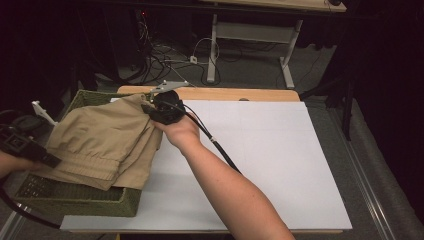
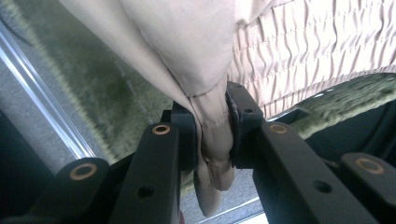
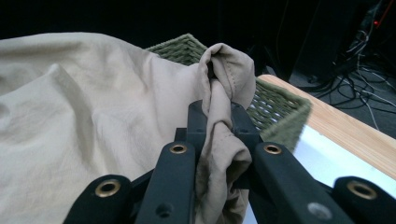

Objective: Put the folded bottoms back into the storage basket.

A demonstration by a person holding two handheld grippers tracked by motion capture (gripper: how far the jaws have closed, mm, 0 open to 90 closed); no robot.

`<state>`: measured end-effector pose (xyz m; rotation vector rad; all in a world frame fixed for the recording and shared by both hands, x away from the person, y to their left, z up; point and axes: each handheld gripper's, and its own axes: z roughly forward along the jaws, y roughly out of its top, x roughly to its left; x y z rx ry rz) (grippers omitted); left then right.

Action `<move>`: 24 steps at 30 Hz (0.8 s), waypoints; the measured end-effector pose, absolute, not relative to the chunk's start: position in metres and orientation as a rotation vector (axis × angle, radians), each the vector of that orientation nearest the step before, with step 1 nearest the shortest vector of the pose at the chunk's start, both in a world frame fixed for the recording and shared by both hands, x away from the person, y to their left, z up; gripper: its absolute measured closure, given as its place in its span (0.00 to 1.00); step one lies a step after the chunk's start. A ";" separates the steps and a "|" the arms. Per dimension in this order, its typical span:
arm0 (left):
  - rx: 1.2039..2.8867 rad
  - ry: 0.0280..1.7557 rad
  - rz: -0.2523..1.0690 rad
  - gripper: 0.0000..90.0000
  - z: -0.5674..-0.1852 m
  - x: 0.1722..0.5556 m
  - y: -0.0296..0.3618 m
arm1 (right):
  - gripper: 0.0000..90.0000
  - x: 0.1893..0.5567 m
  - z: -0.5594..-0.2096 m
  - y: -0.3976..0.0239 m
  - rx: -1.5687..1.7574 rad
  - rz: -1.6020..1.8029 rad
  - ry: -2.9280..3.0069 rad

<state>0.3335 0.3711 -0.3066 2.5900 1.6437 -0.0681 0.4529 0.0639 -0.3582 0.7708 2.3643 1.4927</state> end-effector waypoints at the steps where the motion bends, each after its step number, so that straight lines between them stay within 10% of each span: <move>1: 2.582 1.652 -0.066 0.83 -0.307 0.332 0.375 | 0.93 0.453 -0.358 0.068 0.767 1.497 2.368; 24: 2.538 1.689 -0.061 0.83 -0.309 0.354 0.386 | 0.93 0.473 -0.357 0.101 0.739 1.500 2.385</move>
